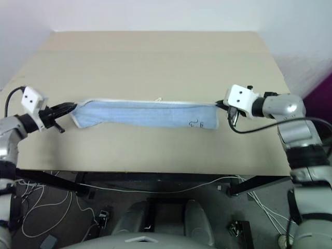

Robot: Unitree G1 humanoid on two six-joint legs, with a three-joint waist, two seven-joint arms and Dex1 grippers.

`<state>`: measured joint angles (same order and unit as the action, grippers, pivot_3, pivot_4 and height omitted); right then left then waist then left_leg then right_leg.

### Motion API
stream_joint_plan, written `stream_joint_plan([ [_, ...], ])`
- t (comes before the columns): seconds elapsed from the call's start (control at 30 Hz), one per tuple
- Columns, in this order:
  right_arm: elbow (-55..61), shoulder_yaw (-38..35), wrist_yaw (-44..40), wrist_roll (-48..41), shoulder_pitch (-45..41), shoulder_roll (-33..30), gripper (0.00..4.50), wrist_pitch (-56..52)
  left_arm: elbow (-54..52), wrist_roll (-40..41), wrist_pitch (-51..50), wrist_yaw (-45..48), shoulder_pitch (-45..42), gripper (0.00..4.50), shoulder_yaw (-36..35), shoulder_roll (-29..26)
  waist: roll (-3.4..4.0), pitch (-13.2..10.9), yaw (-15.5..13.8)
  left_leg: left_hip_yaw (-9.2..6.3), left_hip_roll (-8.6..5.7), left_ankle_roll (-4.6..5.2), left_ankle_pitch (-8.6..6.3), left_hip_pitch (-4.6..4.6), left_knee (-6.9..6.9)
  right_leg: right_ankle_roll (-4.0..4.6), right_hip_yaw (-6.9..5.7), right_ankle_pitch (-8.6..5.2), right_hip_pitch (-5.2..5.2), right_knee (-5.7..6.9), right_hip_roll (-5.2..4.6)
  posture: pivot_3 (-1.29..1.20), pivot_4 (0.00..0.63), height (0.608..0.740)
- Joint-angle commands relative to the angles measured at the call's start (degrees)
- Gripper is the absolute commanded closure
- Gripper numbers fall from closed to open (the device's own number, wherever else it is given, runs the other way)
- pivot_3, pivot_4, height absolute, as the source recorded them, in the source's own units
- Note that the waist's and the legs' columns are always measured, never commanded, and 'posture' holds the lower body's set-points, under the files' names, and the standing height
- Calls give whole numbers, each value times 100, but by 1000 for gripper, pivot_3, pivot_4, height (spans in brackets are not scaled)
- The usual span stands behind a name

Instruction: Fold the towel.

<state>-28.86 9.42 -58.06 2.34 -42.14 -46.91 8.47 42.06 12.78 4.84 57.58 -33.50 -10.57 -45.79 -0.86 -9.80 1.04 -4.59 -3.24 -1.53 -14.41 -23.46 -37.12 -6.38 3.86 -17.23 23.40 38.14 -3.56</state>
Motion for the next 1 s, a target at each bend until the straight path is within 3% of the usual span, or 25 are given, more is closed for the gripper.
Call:
stream_joint_plan([
  [0.03, -1024, 131, 244, 412, -446, 147, 4455, 599, 434, -320, 493, -66, -225, 4500, 142, -33, 0, 0, 9, 1, 0, 0, 0, 0, 0, 0, 0, 0, 0, 0, 0, 0, 150, 740],
  [0.23, -2082, 257, 497, 717, -889, 399, 4455, 1169, 969, -570, 821, -167, -431, 4500, 330, 67, 1, 0, 16, 2, -1, 0, 1, -2, -1, 0, 1, 0, 4, 5, 2, 0, 150, 740],
  [0.57, -2741, 263, 713, 954, -1168, 537, 4455, 1560, 1324, -758, 846, -276, -655, 4500, 480, 196, 1, 0, 16, 2, -2, 0, 1, -2, -3, 0, 1, 0, 3, 7, 2, 0, 150, 740],
  [0.6, -2771, 244, 704, 939, -1190, 549, 4027, 1565, 1371, -744, 804, -285, -713, 4004, 462, 219, 1, 0, 19, 1, -2, 0, 1, -2, -3, 0, 1, 0, 3, 7, 3, 0, 150, 740],
  [0.87, -2770, 115, 729, 870, -1200, 470, 1421, 1595, 1563, -671, 850, -492, -944, 1428, 334, 242, 1, 0, 30, 1, -2, 0, 1, -2, -2, 0, 1, 0, 3, 8, 3, 0, 150, 740],
  [1.0, -2313, -200, 1161, 755, -1003, 233, 44, 1626, 1571, -520, 874, -788, -986, 69, 110, 202, 1, 0, 30, 0, -2, 0, 1, -2, -1, 0, 1, 0, 6, 9, 3, 0, 150, 740],
])
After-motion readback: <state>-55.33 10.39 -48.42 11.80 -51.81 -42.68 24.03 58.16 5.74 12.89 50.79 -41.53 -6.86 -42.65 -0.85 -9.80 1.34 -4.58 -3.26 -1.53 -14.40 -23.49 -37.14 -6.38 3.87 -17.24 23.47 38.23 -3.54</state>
